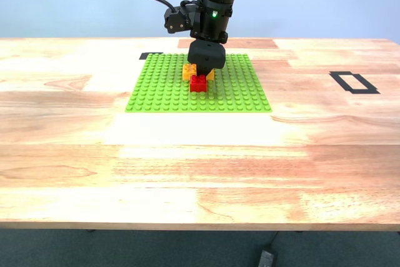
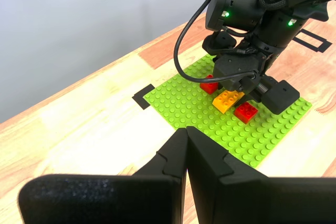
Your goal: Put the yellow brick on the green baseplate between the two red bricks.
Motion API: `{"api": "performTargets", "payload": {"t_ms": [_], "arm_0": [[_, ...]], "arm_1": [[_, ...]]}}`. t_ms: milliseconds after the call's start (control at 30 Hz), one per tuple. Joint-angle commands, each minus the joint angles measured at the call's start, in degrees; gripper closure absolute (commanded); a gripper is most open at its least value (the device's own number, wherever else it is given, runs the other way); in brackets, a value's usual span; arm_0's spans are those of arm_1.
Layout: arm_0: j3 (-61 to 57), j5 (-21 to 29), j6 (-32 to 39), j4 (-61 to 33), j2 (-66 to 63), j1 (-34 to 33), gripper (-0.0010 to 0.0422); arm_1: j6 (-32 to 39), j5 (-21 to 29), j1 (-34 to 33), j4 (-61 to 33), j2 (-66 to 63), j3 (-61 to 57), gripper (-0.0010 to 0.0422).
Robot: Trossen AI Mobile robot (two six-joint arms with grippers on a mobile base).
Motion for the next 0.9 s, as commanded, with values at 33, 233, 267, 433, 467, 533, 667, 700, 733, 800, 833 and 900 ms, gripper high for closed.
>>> {"api": "performTargets", "payload": {"t_ms": [33, 233, 267, 433, 467, 533, 667, 700, 733, 800, 833, 900], "arm_0": [[0.0, 0.0, 0.0, -0.4, 0.0, 0.0, 0.0413], [0.1, 0.0, 1.4, -0.8, 0.0, 0.0, 0.0413], [0.0, 0.0, 1.5, -0.9, 0.0, 0.0, 0.0412], [0.0, 0.0, 1.5, -0.8, 0.0, 0.0, 0.0412], [0.1, 0.0, 1.5, -0.9, 0.0, 0.0, 0.0412], [0.0, 0.0, 1.5, -0.6, 0.0, 0.0, 0.0412], [0.1, 0.0, 1.5, -1.2, 0.0, 0.0, 0.0412], [0.1, 0.0, 1.5, -0.9, -0.1, 0.0, 0.0413], [0.0, 0.0, 1.5, -0.9, -0.1, 0.0, 0.0412], [0.0, 0.0, 1.5, -0.9, -0.2, 0.0, 0.0413], [0.0, 0.0, 1.5, -0.9, -0.2, 0.0, 0.0413], [0.1, 0.0, 1.5, -0.7, -0.1, 0.0, 0.0413]], "arm_1": [[0.3, -0.3, -0.1, 0.8, -1.7, 0.2, 0.0179], [0.6, -0.4, -0.1, 0.8, -4.2, 0.1, 0.0179], [0.6, -0.4, -0.1, 0.8, -4.8, 0.1, 0.0179], [0.6, -0.3, -0.5, 1.3, -6.3, -0.2, 0.0201], [0.6, -0.3, -0.4, 1.2, -6.2, -0.2, 0.0217], [0.9, -0.4, -0.5, 1.1, -5.9, -0.2, 0.0263], [1.6, -0.8, -0.4, 1.0, -5.1, -0.2, 0.0389], [1.5, -0.8, -0.4, 1.0, -5.1, -0.2, 0.0422], [1.5, -0.8, -0.4, 1.3, -5.2, -0.4, 0.0410], [1.5, -0.8, -0.4, 1.8, -5.7, -0.8, 0.0387], [1.5, -0.8, -0.4, 1.8, -5.7, -0.8, 0.0383], [1.9, -1.0, -0.4, 1.8, -5.8, -0.9, 0.0384]]}}
